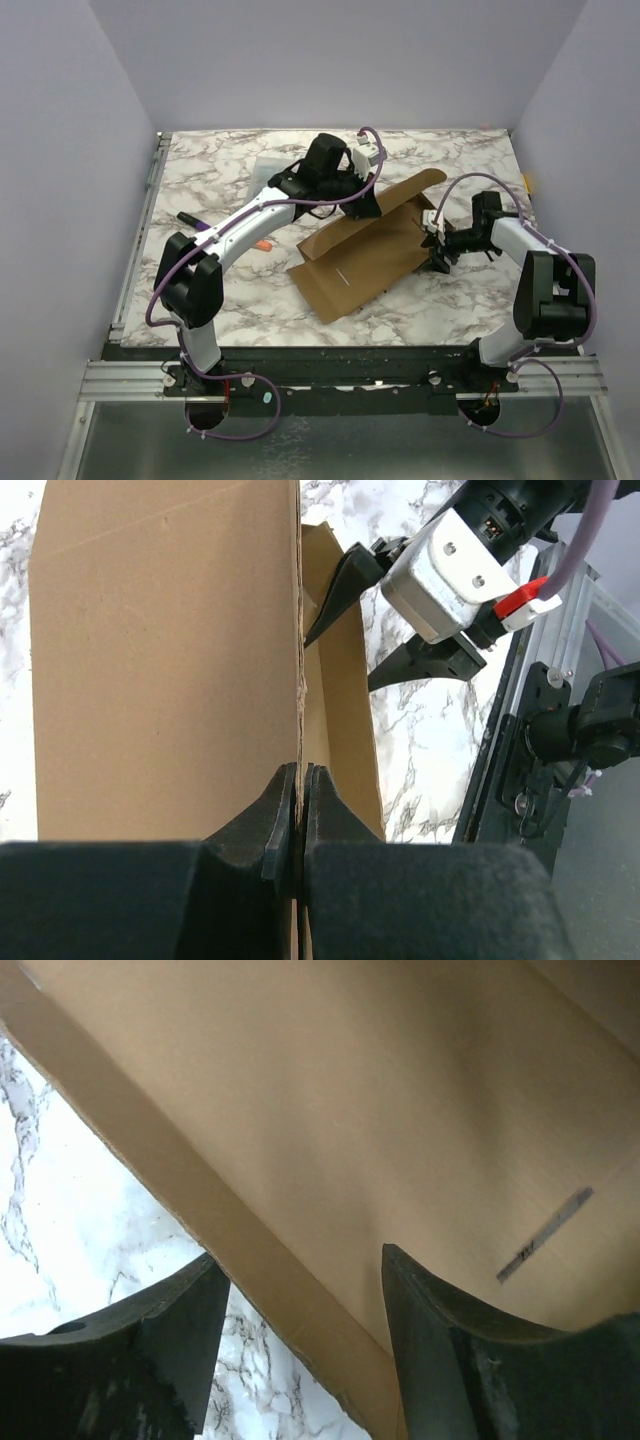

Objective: Fold the paper box
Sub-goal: Fold the paper box at the center of the board.

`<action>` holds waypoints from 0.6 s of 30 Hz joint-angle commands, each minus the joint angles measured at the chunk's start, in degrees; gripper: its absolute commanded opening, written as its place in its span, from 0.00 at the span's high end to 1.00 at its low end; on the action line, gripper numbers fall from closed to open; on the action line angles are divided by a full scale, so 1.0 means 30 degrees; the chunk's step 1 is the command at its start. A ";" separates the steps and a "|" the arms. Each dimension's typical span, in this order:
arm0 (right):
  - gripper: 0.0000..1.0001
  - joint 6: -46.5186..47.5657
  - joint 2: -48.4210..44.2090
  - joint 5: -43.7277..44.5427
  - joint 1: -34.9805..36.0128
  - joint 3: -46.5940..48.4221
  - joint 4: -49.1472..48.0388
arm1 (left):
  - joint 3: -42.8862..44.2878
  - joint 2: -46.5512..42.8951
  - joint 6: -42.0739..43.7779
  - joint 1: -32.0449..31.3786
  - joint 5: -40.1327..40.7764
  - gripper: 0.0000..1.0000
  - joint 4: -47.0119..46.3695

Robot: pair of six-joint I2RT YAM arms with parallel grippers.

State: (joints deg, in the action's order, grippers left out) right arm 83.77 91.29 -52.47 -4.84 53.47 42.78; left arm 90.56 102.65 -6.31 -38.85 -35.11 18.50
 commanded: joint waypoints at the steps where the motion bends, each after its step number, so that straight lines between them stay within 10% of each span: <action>1: 0.33 -0.4103 -0.1610 0.0884 -0.0186 -0.1589 -0.4580 | -0.0546 -0.0232 0.0451 0.0043 -0.0452 1.00 0.0182; 18: 0.25 -0.8420 -0.3774 0.3042 -0.1435 -0.4636 -1.1532 | -0.0663 -0.0636 0.0316 0.0259 -0.0750 1.00 0.0448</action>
State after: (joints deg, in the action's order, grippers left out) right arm 62.57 80.97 -45.98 -8.08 41.01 16.08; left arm 89.10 102.65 -5.93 -38.24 -35.14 18.61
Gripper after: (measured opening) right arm 0.754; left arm 0.037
